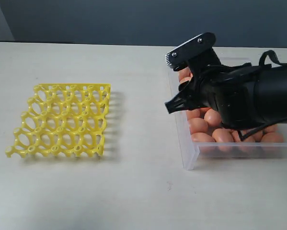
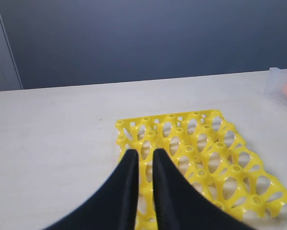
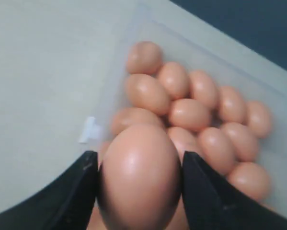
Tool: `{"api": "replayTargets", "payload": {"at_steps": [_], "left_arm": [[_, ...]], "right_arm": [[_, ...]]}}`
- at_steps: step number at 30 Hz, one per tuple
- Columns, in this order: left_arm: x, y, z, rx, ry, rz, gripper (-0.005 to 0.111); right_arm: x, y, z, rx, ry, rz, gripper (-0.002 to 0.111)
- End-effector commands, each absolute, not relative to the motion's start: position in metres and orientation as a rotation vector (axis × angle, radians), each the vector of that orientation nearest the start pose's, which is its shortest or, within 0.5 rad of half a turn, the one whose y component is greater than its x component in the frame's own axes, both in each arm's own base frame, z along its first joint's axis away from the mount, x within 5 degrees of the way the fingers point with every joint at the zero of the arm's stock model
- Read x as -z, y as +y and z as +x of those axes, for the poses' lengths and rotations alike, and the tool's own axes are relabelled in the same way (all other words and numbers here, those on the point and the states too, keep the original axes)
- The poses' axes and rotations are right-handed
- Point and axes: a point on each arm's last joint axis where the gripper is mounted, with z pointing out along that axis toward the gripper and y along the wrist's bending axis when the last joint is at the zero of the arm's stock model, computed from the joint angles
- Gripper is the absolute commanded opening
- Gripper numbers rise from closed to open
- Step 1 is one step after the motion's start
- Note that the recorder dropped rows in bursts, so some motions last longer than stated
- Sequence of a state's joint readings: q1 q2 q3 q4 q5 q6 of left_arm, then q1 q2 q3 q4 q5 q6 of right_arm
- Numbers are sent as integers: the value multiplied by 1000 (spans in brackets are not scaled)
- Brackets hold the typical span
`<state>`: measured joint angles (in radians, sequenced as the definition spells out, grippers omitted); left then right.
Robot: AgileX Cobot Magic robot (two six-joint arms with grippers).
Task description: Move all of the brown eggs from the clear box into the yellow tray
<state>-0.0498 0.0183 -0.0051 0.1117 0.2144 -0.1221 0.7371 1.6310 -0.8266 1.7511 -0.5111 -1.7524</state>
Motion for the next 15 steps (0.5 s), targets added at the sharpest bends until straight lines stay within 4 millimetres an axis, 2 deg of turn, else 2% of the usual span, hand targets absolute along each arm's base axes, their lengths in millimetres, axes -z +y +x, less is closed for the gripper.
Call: {"api": "replayTargets", "payload": {"at_steps": [1,5,10,11,15], "left_arm": [[-193,-1,57,27,1713,17,12],[-193,-1,57,27,1713,17,12],[-193,-1,57,27,1713,17,12],[-193,-1,57,27,1713,17,12],[-193,-1,57,27,1713,17,12]], "right_arm": [[-217,210,224,-368,2179,-606,-1],[-240,223,200,-533,2112,-639,-1],[-240,233,188,-584,2098,-706,-1],[-242,238,182,-624,2076,-759,-1],[-251,242,171,-648,2040,-787,-1]]}}
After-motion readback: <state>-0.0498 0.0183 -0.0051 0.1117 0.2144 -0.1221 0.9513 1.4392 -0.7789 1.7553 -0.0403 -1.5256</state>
